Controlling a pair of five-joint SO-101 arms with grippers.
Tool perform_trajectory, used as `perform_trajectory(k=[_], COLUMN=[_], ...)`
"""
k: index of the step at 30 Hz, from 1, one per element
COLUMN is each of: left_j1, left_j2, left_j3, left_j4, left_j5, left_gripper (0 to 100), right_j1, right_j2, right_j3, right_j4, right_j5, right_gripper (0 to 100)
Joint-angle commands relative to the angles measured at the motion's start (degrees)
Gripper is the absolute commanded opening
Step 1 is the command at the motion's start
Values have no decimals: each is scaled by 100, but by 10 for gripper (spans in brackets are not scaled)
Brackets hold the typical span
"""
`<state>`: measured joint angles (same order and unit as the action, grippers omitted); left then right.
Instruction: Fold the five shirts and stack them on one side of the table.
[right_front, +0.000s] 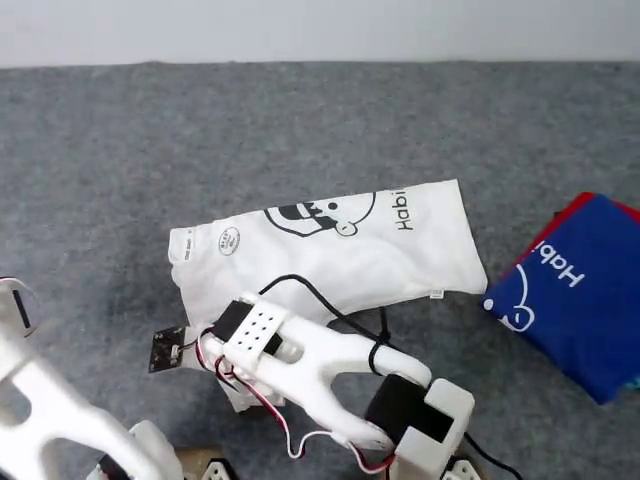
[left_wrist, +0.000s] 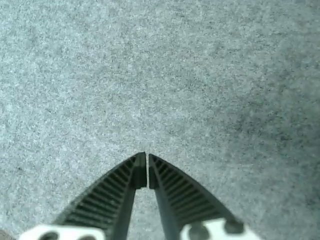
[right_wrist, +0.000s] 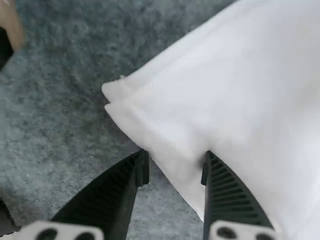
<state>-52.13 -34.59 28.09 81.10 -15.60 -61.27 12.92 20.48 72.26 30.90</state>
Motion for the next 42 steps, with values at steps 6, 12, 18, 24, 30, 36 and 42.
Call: perform_trajectory(k=[6, 12, 18, 24, 30, 36, 42], left_j1=[-448, -554, -554, -536, -519, -519, -519], left_j2=[-158, -158, -158, -158, -158, -158, -158], left_j3=[-224, -224, -224, -224, -224, -224, -224], left_j4=[9, 18, 18, 18, 18, 18, 18], left_j5=[9, -246, -255, -255, -237, -237, -237], left_gripper=[14, 14, 14, 14, 14, 14, 14], right_j1=[127, 136, 198, 769, 1429, 1851, 2246], right_j2=[611, 646, -198, -813, -356, 760, 1824], right_j3=[-624, -659, -686, -1486, -2637, -3815, -4791], right_j4=[-75, -40, 84, 470, 549, 567, 576], right_j5=[-44, -26, -18, 0, 290, 369, 334], right_gripper=[13, 9, 9, 9, 9, 9, 76])
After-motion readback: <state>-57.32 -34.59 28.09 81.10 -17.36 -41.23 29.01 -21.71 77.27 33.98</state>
